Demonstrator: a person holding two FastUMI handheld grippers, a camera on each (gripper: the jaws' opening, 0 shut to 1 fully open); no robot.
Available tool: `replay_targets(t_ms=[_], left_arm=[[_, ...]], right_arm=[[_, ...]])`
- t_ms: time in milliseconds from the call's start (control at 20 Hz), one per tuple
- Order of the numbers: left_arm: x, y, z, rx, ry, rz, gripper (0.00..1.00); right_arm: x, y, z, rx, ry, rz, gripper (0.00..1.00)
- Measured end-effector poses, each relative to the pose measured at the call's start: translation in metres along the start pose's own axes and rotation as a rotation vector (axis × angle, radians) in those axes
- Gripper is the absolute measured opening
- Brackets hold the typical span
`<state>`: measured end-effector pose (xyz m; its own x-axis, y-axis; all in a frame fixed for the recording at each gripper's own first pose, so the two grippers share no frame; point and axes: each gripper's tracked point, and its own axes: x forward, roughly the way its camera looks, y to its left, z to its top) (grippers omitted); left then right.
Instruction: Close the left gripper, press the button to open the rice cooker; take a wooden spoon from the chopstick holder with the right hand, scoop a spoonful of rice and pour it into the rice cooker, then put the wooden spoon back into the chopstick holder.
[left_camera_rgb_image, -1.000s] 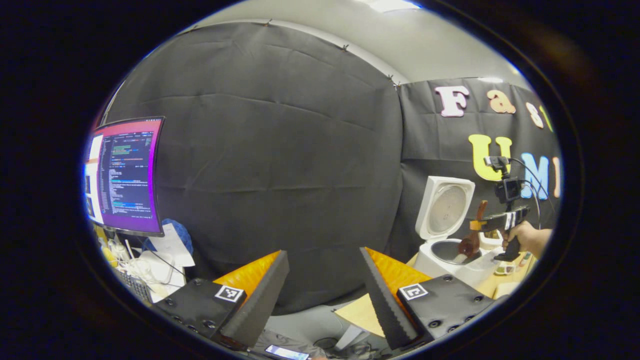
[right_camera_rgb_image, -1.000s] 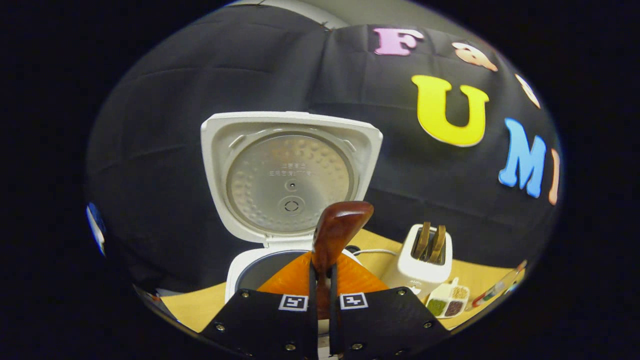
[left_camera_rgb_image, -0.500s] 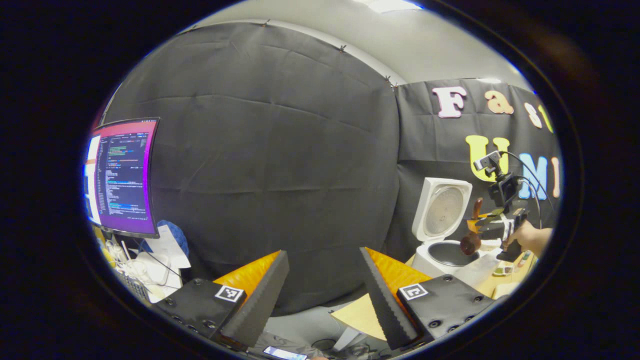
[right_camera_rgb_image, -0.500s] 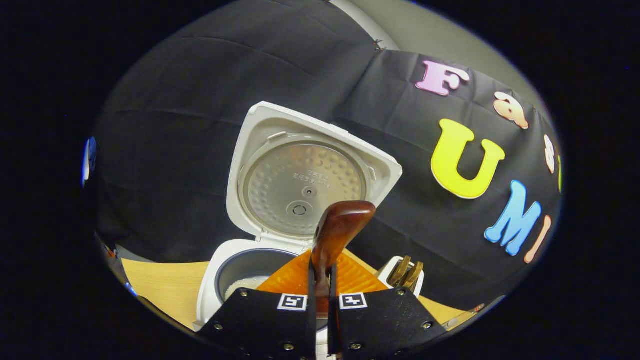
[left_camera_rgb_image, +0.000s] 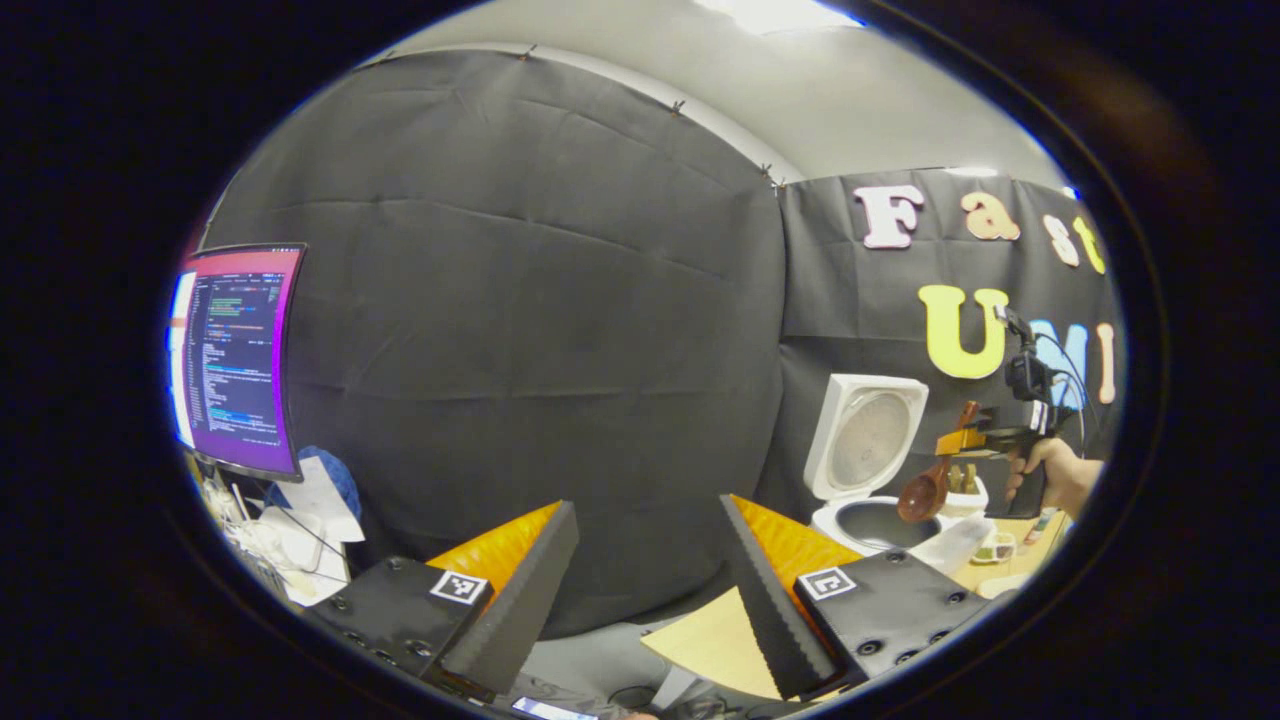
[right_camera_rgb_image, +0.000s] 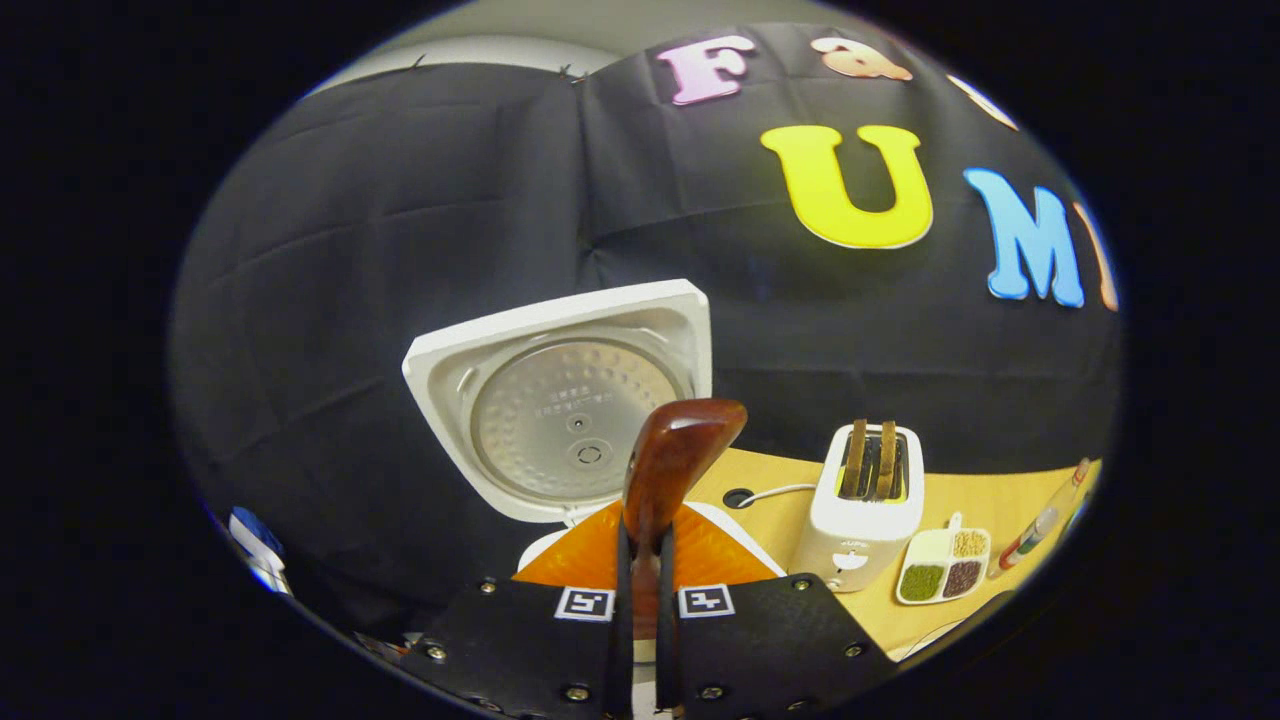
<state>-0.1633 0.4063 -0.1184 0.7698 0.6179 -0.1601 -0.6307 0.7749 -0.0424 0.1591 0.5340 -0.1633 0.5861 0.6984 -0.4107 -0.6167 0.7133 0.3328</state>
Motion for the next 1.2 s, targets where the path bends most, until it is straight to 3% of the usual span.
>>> replay_targets(t_ms=[100, 200, 300, 500, 600, 1200], left_arm=[[0.001, -0.007, 0.006, 0.003, -0.009, -0.018, 0.99], [0.001, -0.017, 0.014, 0.006, -0.021, -0.04, 0.95], [0.003, -0.03, 0.021, 0.011, -0.031, -0.066, 0.99], [0.002, -0.059, 0.032, 0.028, -0.06, -0.115, 0.95], [0.0, -0.078, 0.035, 0.022, -0.066, -0.141, 0.99], [-0.019, -0.189, 0.05, 0.014, -0.109, -0.317, 0.97]], right_arm=[[-0.015, -0.009, 0.009, 0.108, -0.014, 0.005, 0.09], [-0.029, -0.022, 0.018, 0.192, -0.026, 0.002, 0.09], [-0.045, -0.042, 0.026, 0.239, -0.041, -0.009, 0.09], [-0.074, -0.075, 0.033, 0.295, -0.075, -0.05, 0.09], [-0.091, -0.093, 0.038, 0.316, -0.086, -0.064, 0.09], [-0.186, -0.227, 0.039, 0.306, -0.179, -0.282, 0.09]])
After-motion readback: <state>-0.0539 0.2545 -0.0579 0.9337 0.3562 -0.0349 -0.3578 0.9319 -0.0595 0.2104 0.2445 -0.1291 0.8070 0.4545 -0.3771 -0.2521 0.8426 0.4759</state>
